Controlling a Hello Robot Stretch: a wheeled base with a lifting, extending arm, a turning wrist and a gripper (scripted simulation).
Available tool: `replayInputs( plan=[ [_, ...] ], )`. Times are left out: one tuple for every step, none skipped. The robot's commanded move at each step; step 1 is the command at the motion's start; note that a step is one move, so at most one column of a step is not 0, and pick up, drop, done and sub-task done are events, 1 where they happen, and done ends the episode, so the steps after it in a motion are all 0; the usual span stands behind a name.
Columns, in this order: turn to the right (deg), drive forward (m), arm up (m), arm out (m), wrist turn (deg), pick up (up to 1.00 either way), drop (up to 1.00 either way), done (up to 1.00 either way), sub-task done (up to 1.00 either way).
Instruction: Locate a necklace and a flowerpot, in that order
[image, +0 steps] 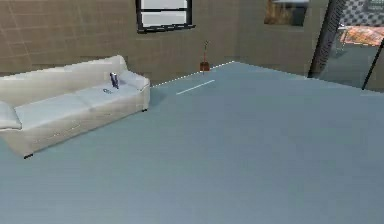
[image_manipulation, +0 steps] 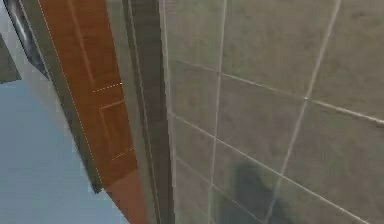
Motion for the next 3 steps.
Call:
replayInputs(
  plan=[
    [33.0,0.00,0.00,0.00,0.0,0.00,0.00,0.00,0.00],
    [0.0,0.55,0.00,0.00,0.0,0.00,0.00,0.00,0.00],
    [45.0,0.00,0.00,0.00,0.0,0.00,0.00,0.00,0.00]
  ],
)
